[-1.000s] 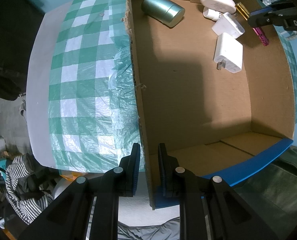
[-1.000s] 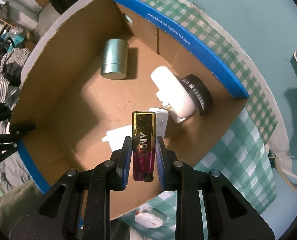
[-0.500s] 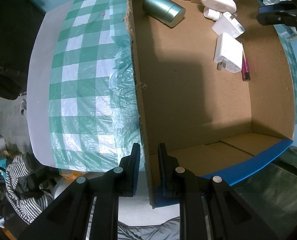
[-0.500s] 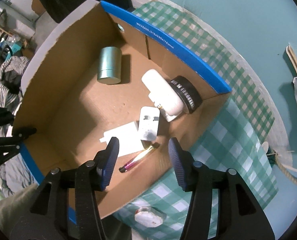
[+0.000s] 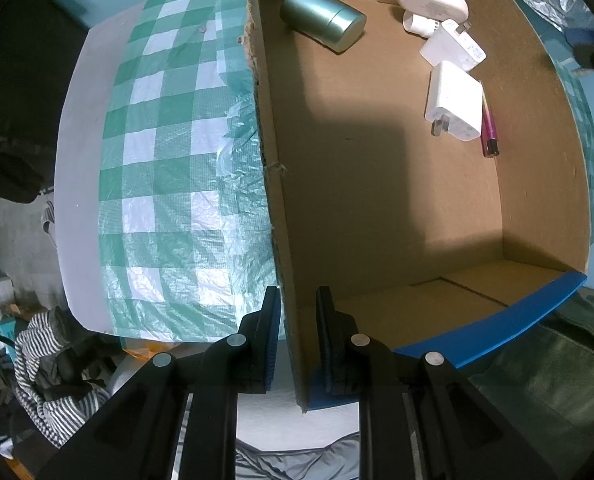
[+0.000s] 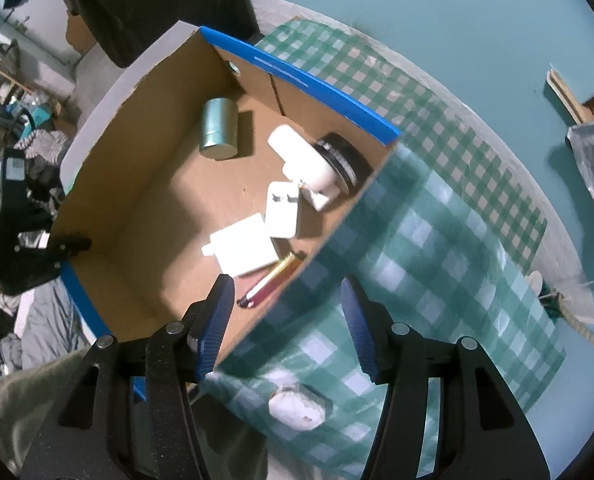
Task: Organize rigid objects
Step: 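Move the right gripper to the white octagonal smoke detector and grasp it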
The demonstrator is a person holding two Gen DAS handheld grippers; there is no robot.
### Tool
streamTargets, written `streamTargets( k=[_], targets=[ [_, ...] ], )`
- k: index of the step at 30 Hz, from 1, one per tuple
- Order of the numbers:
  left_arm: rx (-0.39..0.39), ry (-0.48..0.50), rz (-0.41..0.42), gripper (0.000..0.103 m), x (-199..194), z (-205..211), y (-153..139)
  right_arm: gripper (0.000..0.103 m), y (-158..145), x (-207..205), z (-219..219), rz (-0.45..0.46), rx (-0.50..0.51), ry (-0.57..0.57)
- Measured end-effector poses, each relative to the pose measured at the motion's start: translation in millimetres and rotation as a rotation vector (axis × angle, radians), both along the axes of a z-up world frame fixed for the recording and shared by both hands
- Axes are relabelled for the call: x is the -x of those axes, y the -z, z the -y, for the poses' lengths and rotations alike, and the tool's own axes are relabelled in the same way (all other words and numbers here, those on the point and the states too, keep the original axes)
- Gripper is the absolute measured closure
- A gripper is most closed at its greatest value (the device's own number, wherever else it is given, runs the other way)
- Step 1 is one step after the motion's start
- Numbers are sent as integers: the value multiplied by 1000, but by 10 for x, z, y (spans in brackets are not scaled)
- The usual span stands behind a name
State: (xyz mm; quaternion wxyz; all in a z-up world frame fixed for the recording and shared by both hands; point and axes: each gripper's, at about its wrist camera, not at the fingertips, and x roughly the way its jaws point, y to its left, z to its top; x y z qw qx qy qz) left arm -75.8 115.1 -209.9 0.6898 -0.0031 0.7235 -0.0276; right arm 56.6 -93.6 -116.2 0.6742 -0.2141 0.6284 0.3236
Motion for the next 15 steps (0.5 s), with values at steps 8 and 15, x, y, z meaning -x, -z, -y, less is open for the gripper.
streamTargets(
  k=[8,15],
  targets=[
    [-2,5,-3,85,-11,9,4,47,115,237,431,-11,14,-10],
    [-5,7,-7,85,-28,36,2,47,418,480,735,-53,47,-52]
  ],
)
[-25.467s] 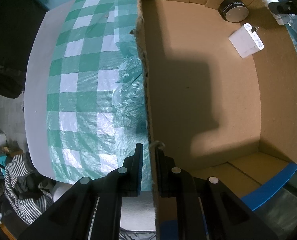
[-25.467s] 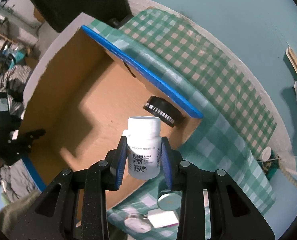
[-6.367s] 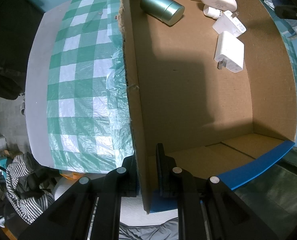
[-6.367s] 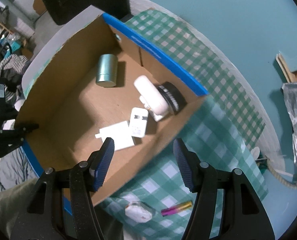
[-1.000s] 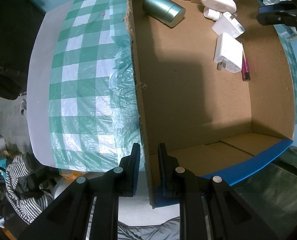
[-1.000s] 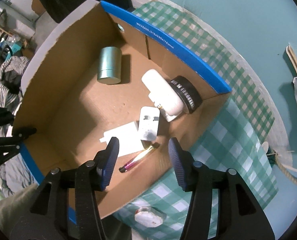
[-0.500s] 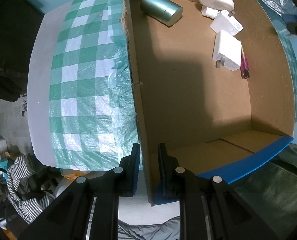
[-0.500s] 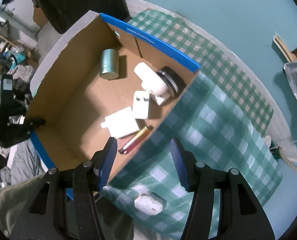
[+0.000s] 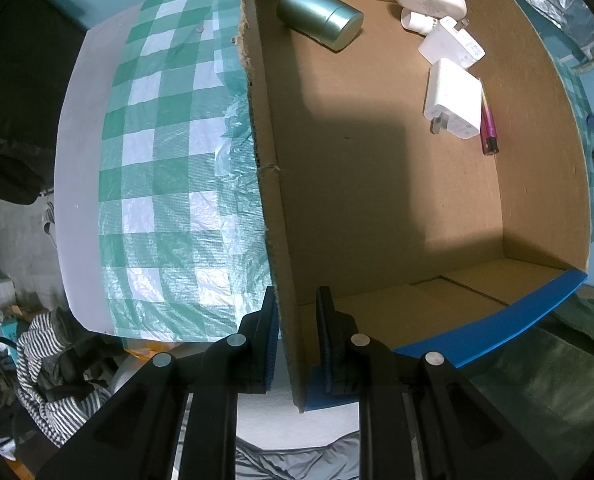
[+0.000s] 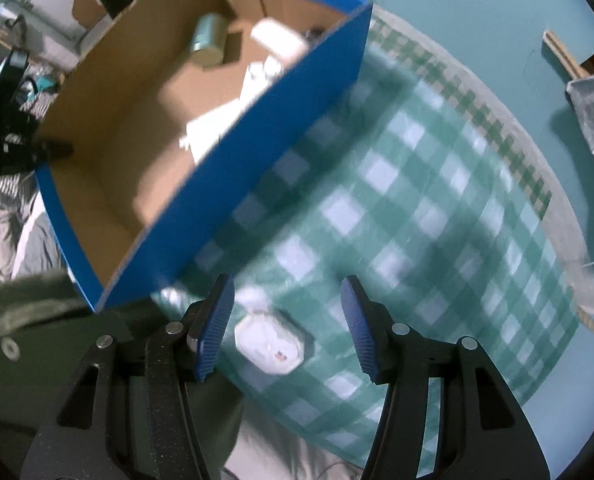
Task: Organize rigid objects
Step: 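Move the right gripper to the white octagonal smoke detector and grasp it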
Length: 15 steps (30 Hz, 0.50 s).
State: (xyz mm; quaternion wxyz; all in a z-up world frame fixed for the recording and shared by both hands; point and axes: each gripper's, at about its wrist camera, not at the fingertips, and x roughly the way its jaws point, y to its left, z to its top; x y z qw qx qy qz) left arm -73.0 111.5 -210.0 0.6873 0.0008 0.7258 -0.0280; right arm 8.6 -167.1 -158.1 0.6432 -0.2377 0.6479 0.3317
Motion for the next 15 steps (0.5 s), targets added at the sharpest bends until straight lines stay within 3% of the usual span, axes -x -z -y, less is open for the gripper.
streamTargets(
  k=[8,15],
  targets=[
    [-2,-1,6,85,1,45,-23,47,495,348,171,-37,49,-94],
    [3,-9,12,85,22,15,-23,47,711,641,107,8,127,-276]
  ],
)
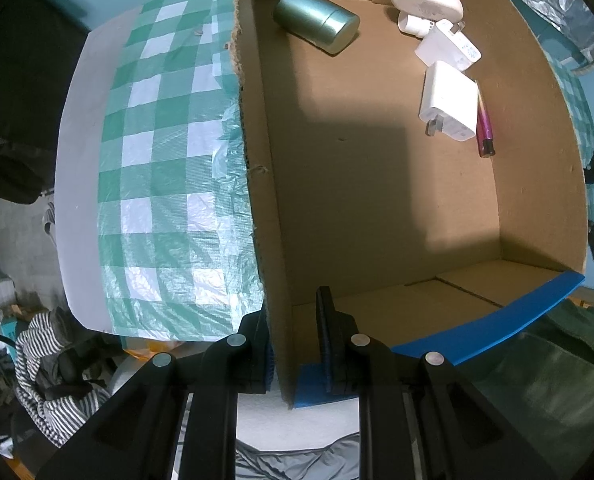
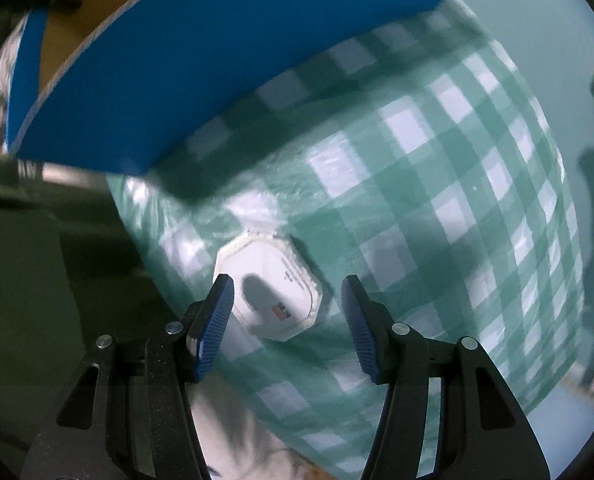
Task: Organize rigid objects
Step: 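Move the right gripper to the white octagonal smoke detector and grasp it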
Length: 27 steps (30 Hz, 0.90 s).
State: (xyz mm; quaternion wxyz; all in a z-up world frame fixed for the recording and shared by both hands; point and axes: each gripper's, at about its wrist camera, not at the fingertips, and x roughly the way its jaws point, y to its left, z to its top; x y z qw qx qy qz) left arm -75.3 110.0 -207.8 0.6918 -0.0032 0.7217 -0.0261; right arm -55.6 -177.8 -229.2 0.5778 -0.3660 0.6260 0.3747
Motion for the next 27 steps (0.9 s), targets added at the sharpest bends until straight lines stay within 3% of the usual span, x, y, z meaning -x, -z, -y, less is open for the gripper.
streamTargets(
  k=[4,17,27],
  targets=[
    [-1,-2,3,85,7,-30,8,40,51,117,-62,15,26,-84],
    [3,-2,5,85,31,-65,28,39,350,315,-241,31,98,-219],
    [3,-5,8,80,34,-84,32,46,255,21,-159,-7,19,60]
  ],
)
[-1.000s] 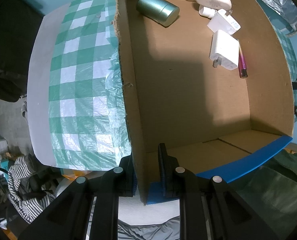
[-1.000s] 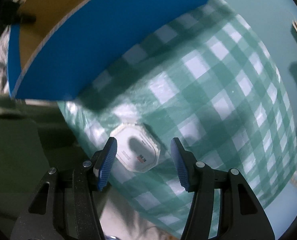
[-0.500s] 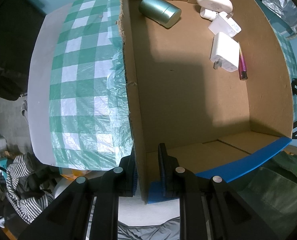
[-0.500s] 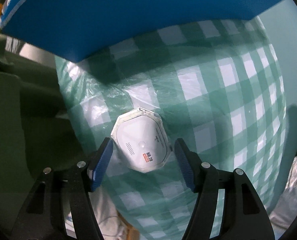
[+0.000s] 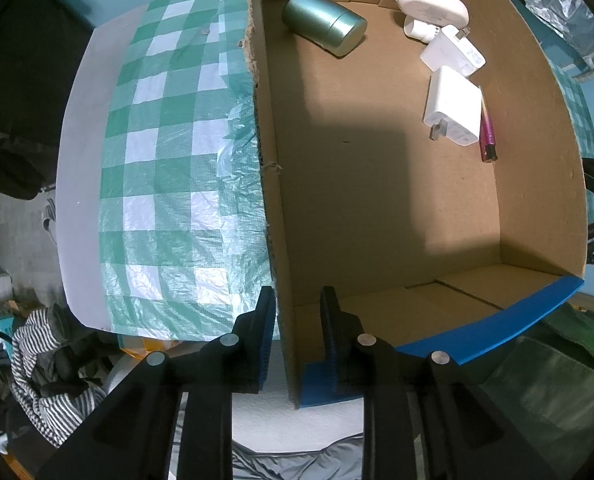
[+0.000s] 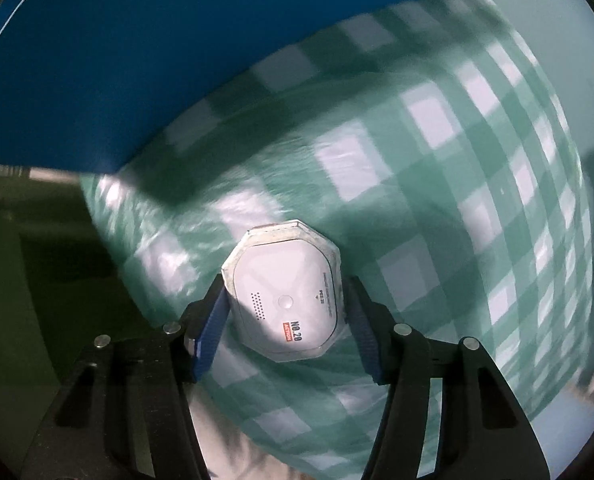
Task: Organize rigid objects
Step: 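Move the right gripper to the white octagonal smoke detector and grasp it, then lift the smoke detector and carry it over the box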
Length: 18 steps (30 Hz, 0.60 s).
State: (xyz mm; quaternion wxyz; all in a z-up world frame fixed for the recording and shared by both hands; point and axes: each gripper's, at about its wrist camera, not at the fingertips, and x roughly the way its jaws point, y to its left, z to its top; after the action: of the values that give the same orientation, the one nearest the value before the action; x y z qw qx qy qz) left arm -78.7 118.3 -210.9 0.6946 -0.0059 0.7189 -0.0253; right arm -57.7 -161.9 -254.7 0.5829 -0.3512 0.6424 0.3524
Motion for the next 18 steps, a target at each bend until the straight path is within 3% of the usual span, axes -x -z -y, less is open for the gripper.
streamTargets(
  k=[10,18],
  targets=[
    [2,6,2,80,10,8,-8,49,-68,-328,126,-44,-17,322],
    [6,8,4,80,14,1,-4,49,-217,-557,234,-48,-40,384]
  ],
)
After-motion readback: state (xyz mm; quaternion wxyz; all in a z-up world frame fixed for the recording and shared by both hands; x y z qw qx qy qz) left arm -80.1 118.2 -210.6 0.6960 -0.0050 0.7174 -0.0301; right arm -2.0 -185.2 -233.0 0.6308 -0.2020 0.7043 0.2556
